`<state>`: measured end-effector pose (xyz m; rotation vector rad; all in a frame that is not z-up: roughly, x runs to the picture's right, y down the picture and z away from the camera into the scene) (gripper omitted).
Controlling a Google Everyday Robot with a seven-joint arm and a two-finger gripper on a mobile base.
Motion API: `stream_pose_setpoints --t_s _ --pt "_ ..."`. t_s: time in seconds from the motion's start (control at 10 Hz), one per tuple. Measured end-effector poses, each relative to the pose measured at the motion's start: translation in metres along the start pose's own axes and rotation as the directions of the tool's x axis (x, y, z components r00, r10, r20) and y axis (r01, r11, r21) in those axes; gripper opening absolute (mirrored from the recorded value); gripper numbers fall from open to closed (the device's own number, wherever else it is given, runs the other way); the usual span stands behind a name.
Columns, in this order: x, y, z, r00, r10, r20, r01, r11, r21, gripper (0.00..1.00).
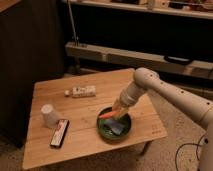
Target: Place the pepper in the ceramic bowl
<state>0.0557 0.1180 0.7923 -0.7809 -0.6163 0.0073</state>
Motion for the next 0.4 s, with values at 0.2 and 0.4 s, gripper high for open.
stream_pose_setpoints --t_s 0.2,0.4 --pt "-0.0018 -0.0029 0.0001 1.000 0.011 0.008 -0.011 1.000 -0.003 0.80" --pt "0.0036 -0.0034 -0.0078 0.999 0.027 0.024 -0.027 1.000 0.004 0.80"
